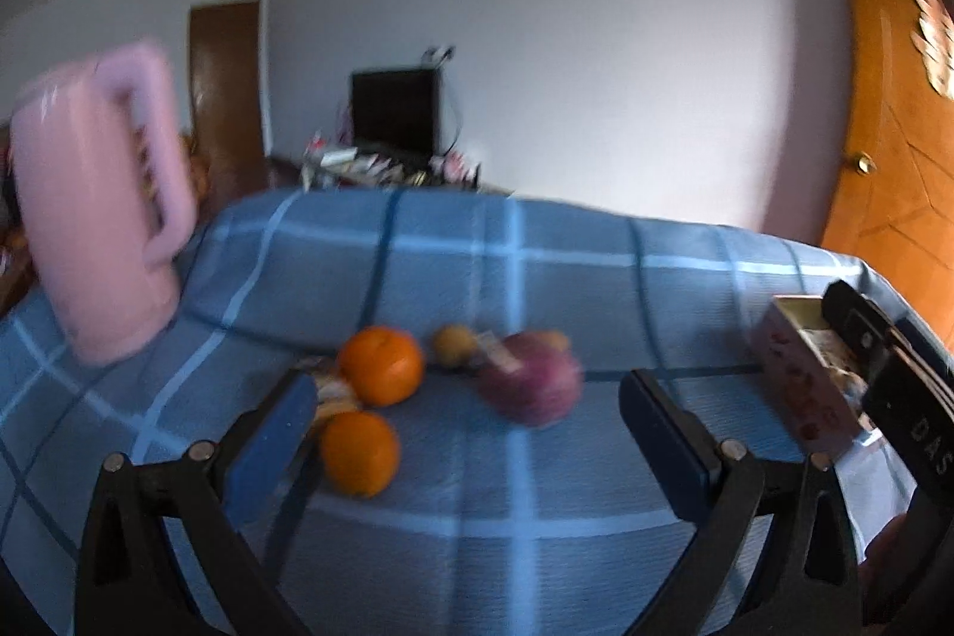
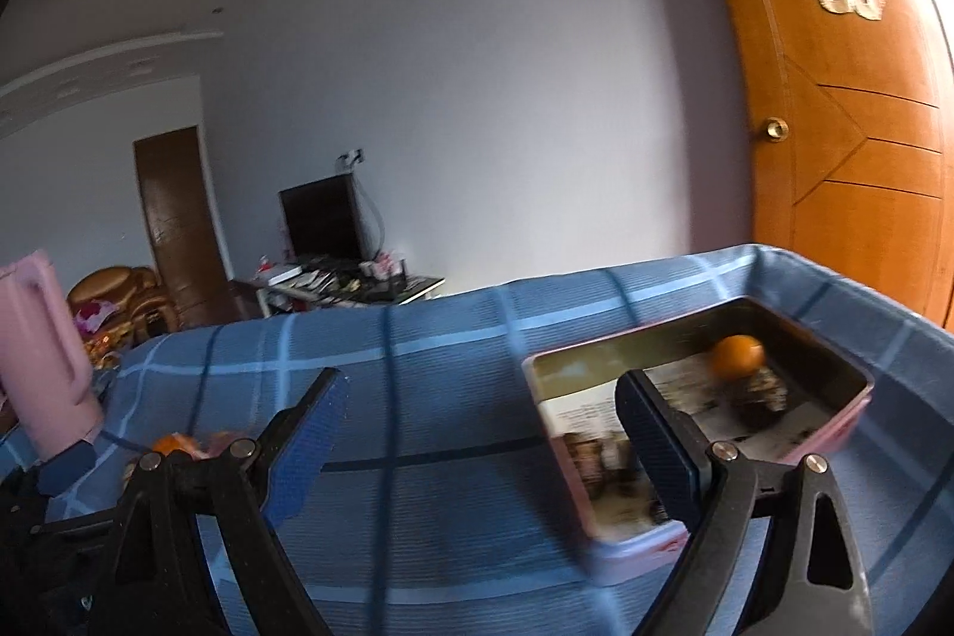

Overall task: Organize fruits
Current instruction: 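Move both grippers back toward the remaining fruit pile, then grasp an orange with the left gripper while the right gripper grasps a red radish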

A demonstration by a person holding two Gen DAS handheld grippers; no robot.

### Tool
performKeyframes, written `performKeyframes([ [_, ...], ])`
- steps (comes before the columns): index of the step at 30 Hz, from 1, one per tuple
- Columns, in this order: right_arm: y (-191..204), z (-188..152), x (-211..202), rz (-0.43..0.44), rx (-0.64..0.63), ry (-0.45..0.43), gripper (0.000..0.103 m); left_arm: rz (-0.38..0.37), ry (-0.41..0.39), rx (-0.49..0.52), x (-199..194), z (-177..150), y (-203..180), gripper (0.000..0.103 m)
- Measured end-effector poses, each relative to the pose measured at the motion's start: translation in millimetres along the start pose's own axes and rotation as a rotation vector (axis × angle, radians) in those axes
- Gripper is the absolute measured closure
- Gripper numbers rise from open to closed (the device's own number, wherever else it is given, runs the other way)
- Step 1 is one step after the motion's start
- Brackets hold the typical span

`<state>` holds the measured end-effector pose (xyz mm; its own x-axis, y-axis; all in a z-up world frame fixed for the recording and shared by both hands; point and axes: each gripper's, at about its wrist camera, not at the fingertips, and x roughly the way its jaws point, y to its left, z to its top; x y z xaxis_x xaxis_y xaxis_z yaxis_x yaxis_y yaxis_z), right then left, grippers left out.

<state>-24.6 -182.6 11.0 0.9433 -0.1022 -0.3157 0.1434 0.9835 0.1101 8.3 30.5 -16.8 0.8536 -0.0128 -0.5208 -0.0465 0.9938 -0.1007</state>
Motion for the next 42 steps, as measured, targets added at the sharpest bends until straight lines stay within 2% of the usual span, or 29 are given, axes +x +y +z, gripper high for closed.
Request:
performKeyframes([
  [7, 38, -3, 21, 0.094, -0.039, 0.065, 0.012, 0.036, 0.195, -0.195, 32, -11, 56, 0.001],
  [9, 49, -4, 30, 0.131, -0.053, 0.104, 0.012, 0.026, 0.238, -0.232, 40, -15, 63, 0.006],
  [12, 63, -6, 45, 0.197, -0.076, 0.174, 0.012, -0.007, 0.275, -0.231, 51, -16, 62, 0.015],
  [19, 80, -17, 80, 0.361, -0.041, 0.348, 0.011, -0.023, 0.289, -0.233, 57, -11, 64, 0.02],
  [23, 94, -25, 99, 0.413, -0.037, 0.438, 0.011, -0.083, 0.297, -0.217, 55, -11, 67, 0.053],
  [27, 112, -33, 110, 0.403, -0.085, 0.515, 0.011, -0.126, 0.307, -0.225, 55, -11, 69, 0.064],
  [30, 117, -37, 120, 0.397, -0.075, 0.561, 0.012, -0.128, 0.309, -0.226, 54, -11, 67, 0.065],
  [31, 117, -38, 124, 0.395, -0.061, 0.57, 0.017, -0.129, 0.31, -0.228, 54, -11, 67, 0.065],
  [32, 117, -39, 127, 0.391, -0.053, 0.586, 0.031, -0.132, 0.312, -0.236, 54, -11, 67, 0.065],
  [33, 117, -40, 129, 0.395, -0.053, 0.598, 0.032, -0.135, 0.314, -0.242, 54, -10, 67, 0.065],
  [35, 123, -41, 127, 0.413, -0.086, 0.604, 0.048, -0.15, 0.319, -0.253, 51, -11, 69, 0.065],
  [38, 129, -42, 121, 0.393, -0.143, 0.596, 0.051, -0.172, 0.322, -0.259, 50, -11, 67, 0.065],
  [42, 113, -42, 118, 0.413, -0.063, 0.598, 0.051, -0.193, 0.306, -0.242, 44, -9, 62, 0.065],
])
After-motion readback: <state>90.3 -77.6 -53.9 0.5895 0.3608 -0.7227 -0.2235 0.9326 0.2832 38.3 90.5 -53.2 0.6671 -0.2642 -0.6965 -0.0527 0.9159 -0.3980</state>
